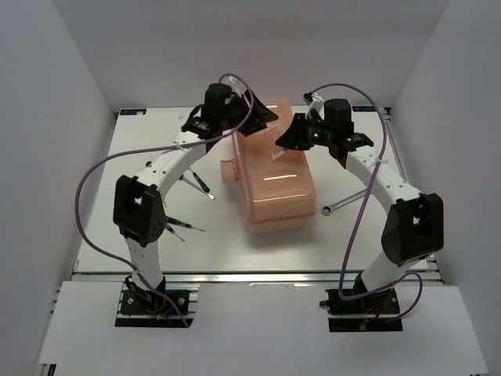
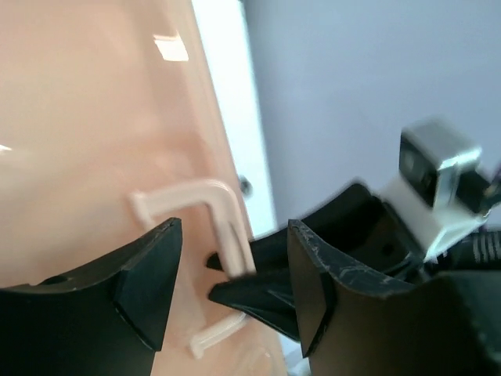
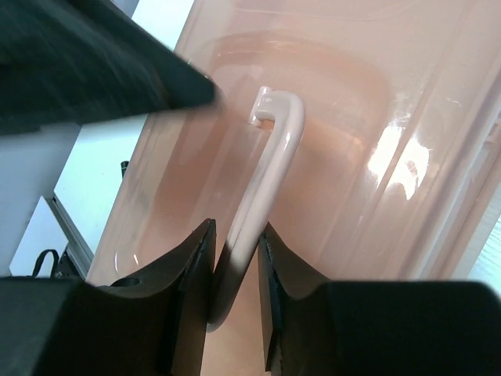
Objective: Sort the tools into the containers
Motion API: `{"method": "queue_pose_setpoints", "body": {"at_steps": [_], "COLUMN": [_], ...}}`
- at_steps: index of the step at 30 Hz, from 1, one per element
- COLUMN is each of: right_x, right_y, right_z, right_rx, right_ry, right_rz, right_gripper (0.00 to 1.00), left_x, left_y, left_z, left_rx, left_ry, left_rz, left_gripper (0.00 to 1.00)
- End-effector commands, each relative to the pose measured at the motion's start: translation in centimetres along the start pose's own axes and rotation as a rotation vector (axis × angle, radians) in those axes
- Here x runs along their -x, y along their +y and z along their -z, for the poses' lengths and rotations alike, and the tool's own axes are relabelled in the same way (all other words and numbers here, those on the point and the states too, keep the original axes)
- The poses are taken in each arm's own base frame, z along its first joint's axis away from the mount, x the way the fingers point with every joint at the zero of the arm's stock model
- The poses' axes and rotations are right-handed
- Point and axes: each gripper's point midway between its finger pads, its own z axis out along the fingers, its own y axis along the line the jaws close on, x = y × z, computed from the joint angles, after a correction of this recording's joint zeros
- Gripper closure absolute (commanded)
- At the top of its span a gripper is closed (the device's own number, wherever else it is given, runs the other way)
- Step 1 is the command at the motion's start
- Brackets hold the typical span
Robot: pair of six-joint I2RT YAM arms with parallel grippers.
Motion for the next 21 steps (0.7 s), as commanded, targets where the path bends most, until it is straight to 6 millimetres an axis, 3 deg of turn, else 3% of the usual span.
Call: {"method": "queue_pose_setpoints", "body": {"at_steps": [1, 3, 4, 5, 6, 8, 9, 11, 12, 14, 15, 21], "right_x": [2.1, 3.0, 3.9, 4.7, 5.4, 7.6, 8.5, 10.9, 11.7, 13.7, 14.4, 17.2], "right_y": [1.1, 1.6, 2.2, 2.7, 3.2, 4.6, 5.2, 6.3, 6.5, 6.5, 6.5, 3.0], "right_z": [0.9, 1.2, 1.4, 1.7, 2.0, 2.8, 3.4, 4.6, 5.2, 6.5, 7.1, 10.1], "right_rx": [-0.01, -0.002, 0.007, 0.017, 0.024, 0.044, 0.047, 0.042, 0.037, 0.021, 0.02, -0.055], "right_ry": [-0.05, -0.069, -0.088, -0.105, -0.122, -0.175, -0.198, -0.259, -0.283, -0.333, -0.354, -0.444], "right_rz": [0.09, 0.101, 0.113, 0.124, 0.128, 0.156, 0.162, 0.192, 0.195, 0.19, 0.177, 0.128], "right_gripper": [0.81, 0.89, 0.92, 1.0, 1.0, 1.0, 1.0, 1.0, 1.0, 1.0, 1.0, 1.0], "left_x": [5.4, 5.5, 5.6, 5.4, 3.4, 2.2, 0.3, -0.5, -1.9, -2.1, -2.7, -4.5], "left_y": [-1.2, 1.2, 0.9, 2.3, 5.9, 7.8, 11.0, 12.0, 14.0, 14.5, 15.7, 17.9], "left_z": [7.5, 9.4, 11.2, 12.0, 12.2, 13.8, 14.1, 14.6, 14.7, 14.4, 14.2, 10.9], "left_rx": [0.267, 0.387, 0.392, 0.434, 0.497, 0.531, 0.585, 0.575, 0.606, 0.584, 0.595, 0.51], "left_ry": [-0.191, -0.23, -0.257, -0.275, -0.241, -0.249, -0.225, -0.241, -0.22, -0.226, -0.211, -0.091], "left_rz": [-0.179, -0.183, -0.18, -0.165, -0.122, -0.088, -0.054, -0.045, -0.031, -0.033, -0.026, -0.025], "left_gripper": [0.34, 0.37, 0.43, 0.48, 0.54, 0.63, 0.63, 0.58, 0.54, 0.41, 0.39, 0.34]}}
